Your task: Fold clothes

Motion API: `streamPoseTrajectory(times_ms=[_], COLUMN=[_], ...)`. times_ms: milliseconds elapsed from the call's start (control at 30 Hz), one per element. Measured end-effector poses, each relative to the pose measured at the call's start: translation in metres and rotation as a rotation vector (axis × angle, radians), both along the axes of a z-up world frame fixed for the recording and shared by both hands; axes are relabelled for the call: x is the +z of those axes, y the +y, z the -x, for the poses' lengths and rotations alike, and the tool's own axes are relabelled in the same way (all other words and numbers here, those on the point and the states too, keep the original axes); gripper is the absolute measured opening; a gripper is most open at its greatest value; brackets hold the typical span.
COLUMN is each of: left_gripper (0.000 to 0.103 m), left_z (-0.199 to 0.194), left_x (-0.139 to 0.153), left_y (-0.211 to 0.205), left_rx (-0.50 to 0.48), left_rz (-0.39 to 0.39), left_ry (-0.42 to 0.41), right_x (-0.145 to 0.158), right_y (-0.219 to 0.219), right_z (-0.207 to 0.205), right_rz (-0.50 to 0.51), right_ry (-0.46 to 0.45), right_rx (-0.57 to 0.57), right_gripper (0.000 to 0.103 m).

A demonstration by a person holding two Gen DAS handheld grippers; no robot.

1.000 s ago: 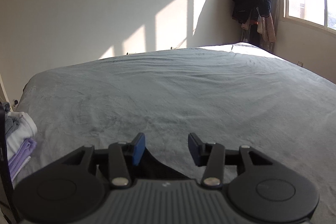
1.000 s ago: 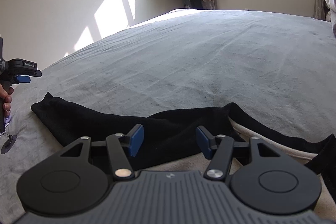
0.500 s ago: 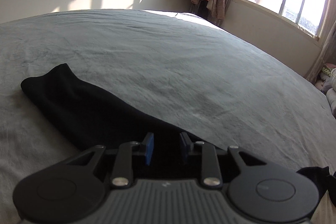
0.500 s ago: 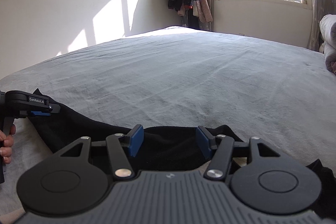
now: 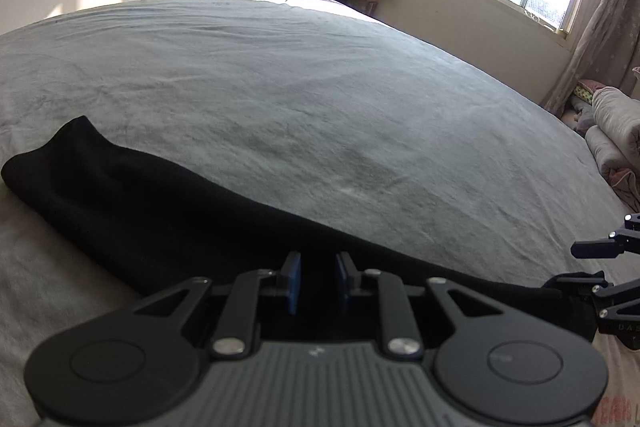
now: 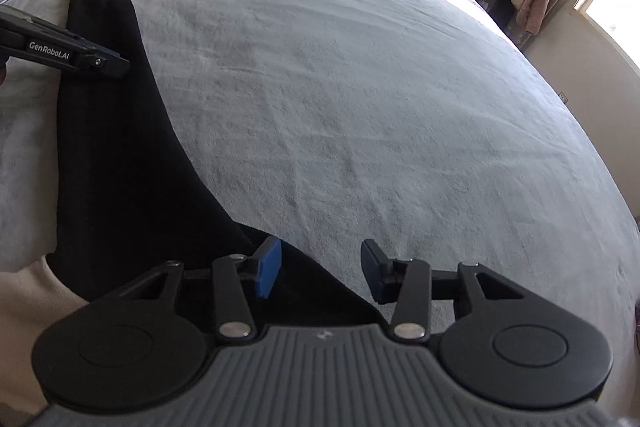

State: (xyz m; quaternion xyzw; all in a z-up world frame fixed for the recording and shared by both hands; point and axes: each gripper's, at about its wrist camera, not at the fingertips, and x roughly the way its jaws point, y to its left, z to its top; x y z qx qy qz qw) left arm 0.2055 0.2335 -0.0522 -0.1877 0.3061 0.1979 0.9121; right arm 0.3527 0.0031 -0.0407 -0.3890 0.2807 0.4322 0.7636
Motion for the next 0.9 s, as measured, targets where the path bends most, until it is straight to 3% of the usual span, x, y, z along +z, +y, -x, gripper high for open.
streamPoseTrajectory(times_ms=[100, 167, 233, 300, 333, 467, 633, 767, 900], left_gripper=[0.02, 0.02, 0.02, 0.02, 0.02, 0.02, 0.02, 0.016, 0.015], left_z=[-0.001, 0.0, 0.0, 0.0, 0.001, 0.001, 0.002, 0.004, 0.006], left_x=[0.0, 0.001, 0.001, 0.001, 0.001, 0.0, 0.0, -0.001, 0.0], left_y=[-0.001, -0.001, -0.001, -0.001, -0.001, 0.0, 0.004, 0.009, 0.01], left_rx=[0.0, -0.002, -0.004, -0.003, -0.003, -0.008, -0.005, 0.015, 0.024], left_rz=[-0.007, -0.013, -0.013, -0.009, -0.006, -0.001, 0.014, 0.029, 0.042], left_ry=[0.004, 0.008, 0.008, 0.007, 0.006, 0.006, 0.016, 0.027, 0.017], right_x=[-0.006, -0.007, -0.009, -0.011, -0.013, -0.014, -0.014, -0.022, -0.016], right_y=[0.009, 0.012, 0.015, 0.018, 0.018, 0.006, -0.017, -0.027, -0.026], right_z=[0.002, 0.003, 0.005, 0.009, 0.013, 0.019, 0.021, 0.008, 0.004], right_rz=[0.065, 0.094, 0.115, 0.127, 0.131, 0.042, -0.11, -0.131, -0.173], right_ry=[-0.001, -0.006, 0.01, 0.025, 0.008, -0.031, -0.149, -0.162, -0.108], right_rx=[0.06, 0.092, 0.115, 0.133, 0.141, 0.097, -0.066, -0.199, -0.197], right_gripper=[0.034, 0.033, 0.024, 0.003, 0.001, 0.0, 0.0, 0.0, 0.0])
